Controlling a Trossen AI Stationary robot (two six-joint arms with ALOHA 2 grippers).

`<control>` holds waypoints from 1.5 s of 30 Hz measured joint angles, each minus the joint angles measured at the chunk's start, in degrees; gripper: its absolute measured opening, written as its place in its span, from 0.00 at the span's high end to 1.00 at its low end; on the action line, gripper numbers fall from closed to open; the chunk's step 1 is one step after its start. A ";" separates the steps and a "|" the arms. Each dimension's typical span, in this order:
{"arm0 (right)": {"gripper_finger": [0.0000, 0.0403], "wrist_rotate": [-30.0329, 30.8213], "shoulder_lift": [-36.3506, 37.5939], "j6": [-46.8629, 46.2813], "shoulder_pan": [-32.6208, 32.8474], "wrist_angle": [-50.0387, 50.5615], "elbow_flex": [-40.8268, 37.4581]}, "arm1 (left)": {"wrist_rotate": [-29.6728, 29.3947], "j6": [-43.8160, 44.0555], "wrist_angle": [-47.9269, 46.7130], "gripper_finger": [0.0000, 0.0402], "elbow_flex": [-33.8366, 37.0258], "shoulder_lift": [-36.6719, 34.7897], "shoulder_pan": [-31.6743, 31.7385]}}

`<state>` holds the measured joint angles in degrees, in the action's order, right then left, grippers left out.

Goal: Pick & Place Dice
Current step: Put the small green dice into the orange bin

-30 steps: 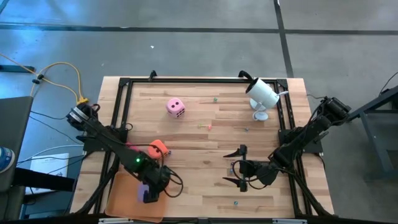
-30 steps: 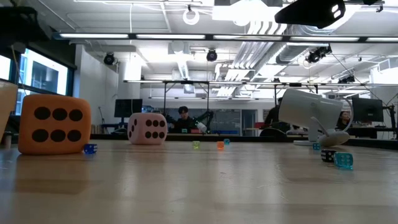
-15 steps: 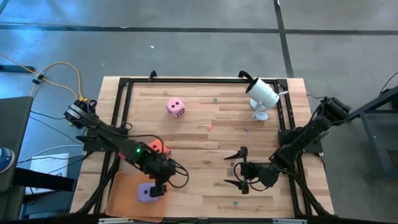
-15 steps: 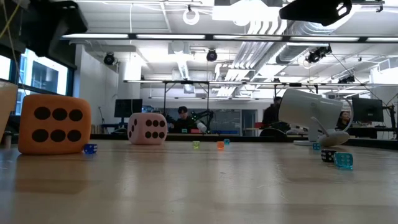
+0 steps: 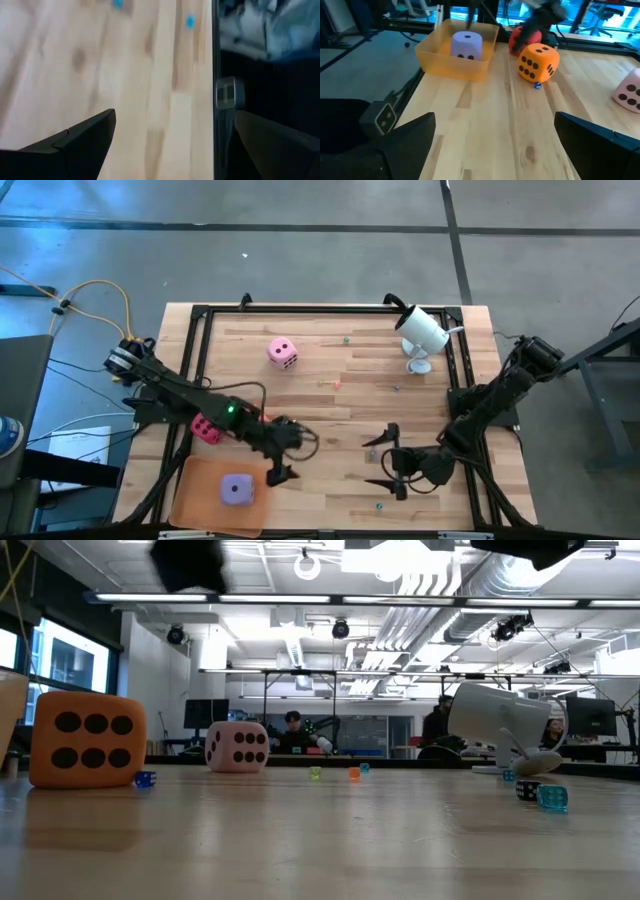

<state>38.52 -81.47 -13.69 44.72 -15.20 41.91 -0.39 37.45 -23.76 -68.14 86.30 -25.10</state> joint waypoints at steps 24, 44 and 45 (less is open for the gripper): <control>0.01 0.04 0.00 -8.72 5.82 2.13 -0.02 | -14.86 -21.83 0.90 0.00 1.06 8.01 16.53; 0.01 0.12 -3.37 -19.19 7.27 2.30 -0.02 | -17.25 -34.04 15.99 0.00 11.73 10.30 26.26; 0.01 0.29 -3.37 -19.45 7.44 2.09 -0.02 | -16.68 -34.78 17.25 0.00 12.87 10.29 26.34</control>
<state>38.81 -84.84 -33.14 52.16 -13.11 41.89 -17.08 2.67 -6.50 -55.27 96.60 1.24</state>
